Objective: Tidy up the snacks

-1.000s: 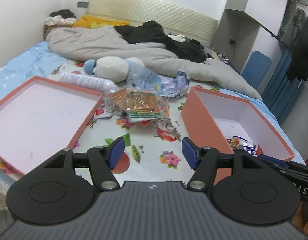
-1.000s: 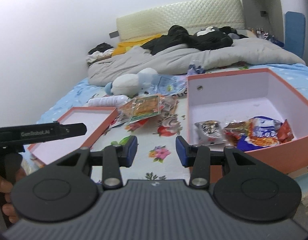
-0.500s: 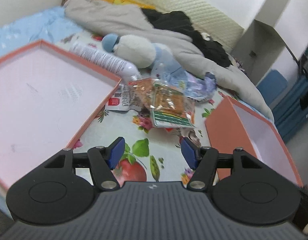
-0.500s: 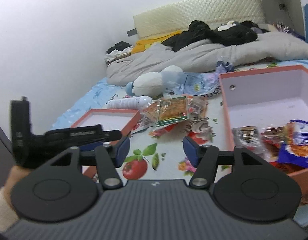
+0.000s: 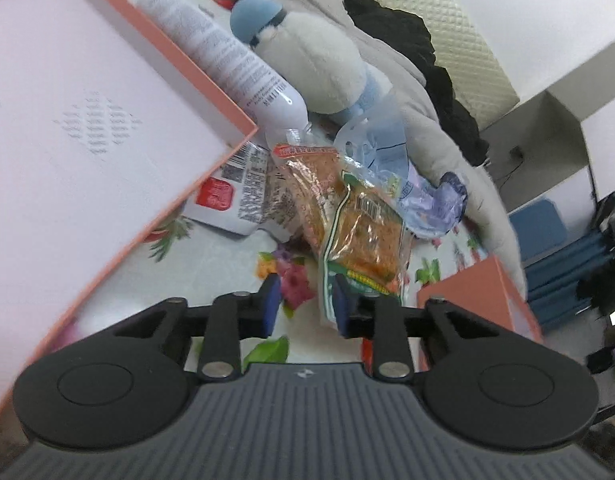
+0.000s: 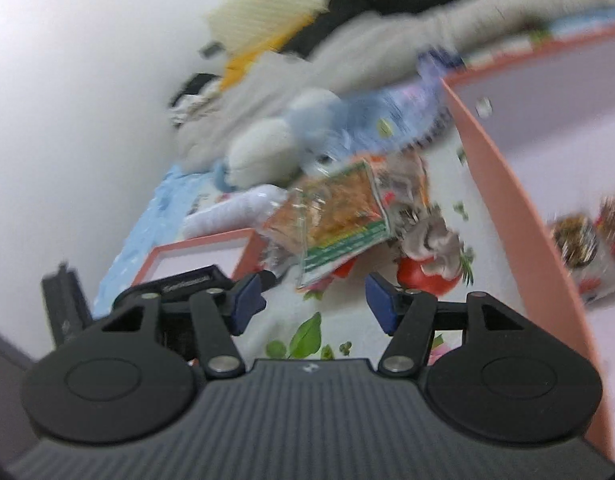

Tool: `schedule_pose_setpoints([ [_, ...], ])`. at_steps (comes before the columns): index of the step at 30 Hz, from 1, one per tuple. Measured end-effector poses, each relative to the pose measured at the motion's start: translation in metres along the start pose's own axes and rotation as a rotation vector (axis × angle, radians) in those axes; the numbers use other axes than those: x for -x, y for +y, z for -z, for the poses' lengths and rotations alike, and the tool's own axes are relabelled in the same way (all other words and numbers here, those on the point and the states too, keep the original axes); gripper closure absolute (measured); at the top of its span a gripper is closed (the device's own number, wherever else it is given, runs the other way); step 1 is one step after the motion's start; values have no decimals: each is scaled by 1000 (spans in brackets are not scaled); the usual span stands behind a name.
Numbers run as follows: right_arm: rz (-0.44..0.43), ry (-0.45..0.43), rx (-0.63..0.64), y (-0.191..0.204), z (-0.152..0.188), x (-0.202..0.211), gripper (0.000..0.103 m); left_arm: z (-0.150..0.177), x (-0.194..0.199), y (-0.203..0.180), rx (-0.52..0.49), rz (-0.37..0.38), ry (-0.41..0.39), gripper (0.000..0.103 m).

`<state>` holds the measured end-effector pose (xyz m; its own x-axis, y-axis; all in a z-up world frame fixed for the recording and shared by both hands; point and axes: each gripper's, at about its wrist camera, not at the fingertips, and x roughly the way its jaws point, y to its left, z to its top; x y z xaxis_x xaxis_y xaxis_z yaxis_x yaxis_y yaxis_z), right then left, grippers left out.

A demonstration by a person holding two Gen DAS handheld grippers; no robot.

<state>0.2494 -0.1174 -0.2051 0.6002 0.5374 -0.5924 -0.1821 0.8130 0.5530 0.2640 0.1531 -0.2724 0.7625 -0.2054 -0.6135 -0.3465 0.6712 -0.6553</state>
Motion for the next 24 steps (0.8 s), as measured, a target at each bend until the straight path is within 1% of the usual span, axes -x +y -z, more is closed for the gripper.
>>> schedule_pose_setpoints([
  [4, 30, 25, -115, -11, -6, -31, 44, -10, -24, 6, 21, -11, 32, 81],
  [6, 59, 31, -147, -13, -9, -43, 45, -14, -32, 9, 34, -14, 46, 82],
  [8, 62, 45, -186, -15, -12, -53, 51, -16, -35, 12, 63, -8, 57, 82],
  [9, 61, 40, -197, -15, -14, -56, 52, -18, -37, 15, 82, 0, 63, 82],
  [10, 78, 32, -193, -15, -16, -59, 53, -18, -39, 16, 98, 3, 69, 82],
  [11, 114, 21, -180, -13, -18, -62, 60, -19, -41, 18, 113, -5, 78, 81],
  [12, 135, 11, -170, -12, -19, -64, 74, -20, -43, 19, 127, -23, 83, 81],
  [14, 160, 12, -153, -12, -23, -70, 81, -22, -49, 22, 149, -24, 96, 80],
  [15, 173, 27, -142, -14, -25, -74, 93, -23, -51, 23, 162, -12, 96, 79],
  [16, 184, 38, -134, -15, -27, -75, 95, -24, -52, 25, 177, 2, 95, 77],
  [17, 186, 40, -132, -17, -29, -74, 97, -25, -54, 27, 194, 16, 93, 71],
  [18, 181, 34, -128, -18, -32, -71, 99, -24, -55, 29, 213, 29, 89, 69],
  [24, 202, -32, -59, -14, -47, -52, 100, -25, -64, 33, 261, 82, 74, 68],
])
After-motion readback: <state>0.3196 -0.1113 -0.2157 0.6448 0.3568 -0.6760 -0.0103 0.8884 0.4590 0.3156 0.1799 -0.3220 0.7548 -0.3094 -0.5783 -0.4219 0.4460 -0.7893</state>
